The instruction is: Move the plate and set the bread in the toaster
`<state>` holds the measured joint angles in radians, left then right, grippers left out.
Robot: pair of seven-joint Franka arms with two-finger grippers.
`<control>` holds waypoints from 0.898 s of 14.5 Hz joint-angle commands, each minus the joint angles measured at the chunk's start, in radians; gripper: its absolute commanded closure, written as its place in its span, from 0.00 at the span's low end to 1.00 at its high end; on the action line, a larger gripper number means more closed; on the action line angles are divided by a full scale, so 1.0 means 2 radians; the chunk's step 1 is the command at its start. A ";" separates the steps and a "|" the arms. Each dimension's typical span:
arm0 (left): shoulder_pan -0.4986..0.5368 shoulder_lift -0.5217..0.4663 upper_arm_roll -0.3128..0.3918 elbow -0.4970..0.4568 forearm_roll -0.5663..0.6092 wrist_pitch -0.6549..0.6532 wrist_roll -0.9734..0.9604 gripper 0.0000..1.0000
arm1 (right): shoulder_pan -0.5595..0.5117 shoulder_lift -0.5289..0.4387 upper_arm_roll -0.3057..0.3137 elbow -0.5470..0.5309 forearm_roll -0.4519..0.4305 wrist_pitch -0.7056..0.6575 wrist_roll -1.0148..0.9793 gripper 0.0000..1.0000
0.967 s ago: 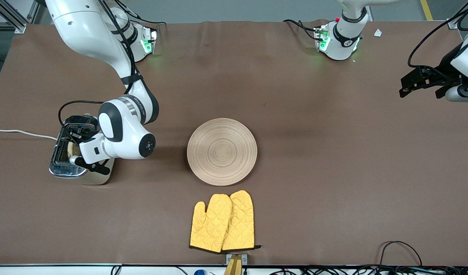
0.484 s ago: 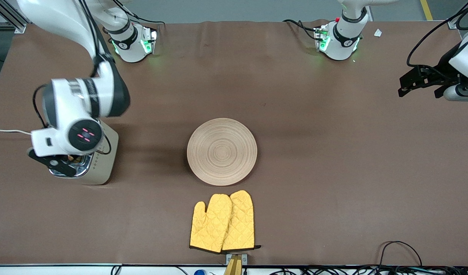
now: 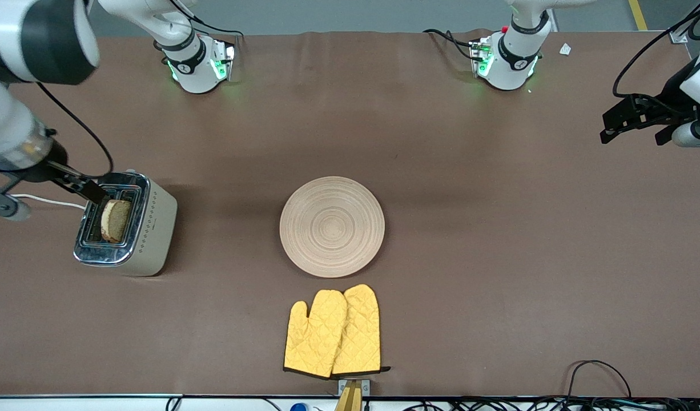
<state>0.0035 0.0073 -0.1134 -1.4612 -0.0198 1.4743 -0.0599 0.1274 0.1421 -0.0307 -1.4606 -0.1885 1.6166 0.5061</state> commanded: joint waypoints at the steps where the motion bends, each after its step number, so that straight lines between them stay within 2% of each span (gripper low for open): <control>1: -0.004 -0.007 -0.009 0.005 0.015 -0.029 -0.014 0.00 | -0.038 -0.015 0.007 -0.018 0.022 0.029 -0.105 0.00; 3: 0.001 -0.016 -0.026 -0.001 0.024 -0.030 -0.024 0.00 | -0.042 -0.021 0.006 -0.015 0.024 0.030 -0.161 0.00; 5: 0.000 -0.027 -0.027 -0.022 0.033 -0.022 -0.024 0.00 | -0.043 -0.029 0.005 -0.013 0.024 0.029 -0.214 0.01; 8: 0.001 -0.070 -0.028 -0.094 0.033 0.032 -0.024 0.00 | -0.081 -0.046 0.005 -0.012 0.047 0.023 -0.276 0.02; 10: 0.001 -0.069 -0.028 -0.091 0.032 0.031 -0.017 0.00 | -0.099 -0.046 0.006 -0.015 0.054 0.023 -0.280 0.02; 13: 0.001 -0.068 -0.027 -0.090 0.032 0.025 -0.015 0.00 | -0.097 -0.046 0.008 -0.015 0.059 0.009 -0.277 0.01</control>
<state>0.0011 -0.1022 -0.1635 -1.6104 0.0251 1.5140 -0.0998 -0.0595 0.0695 -0.0326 -1.4638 -0.0911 1.6503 -0.0451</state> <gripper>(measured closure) 0.000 0.013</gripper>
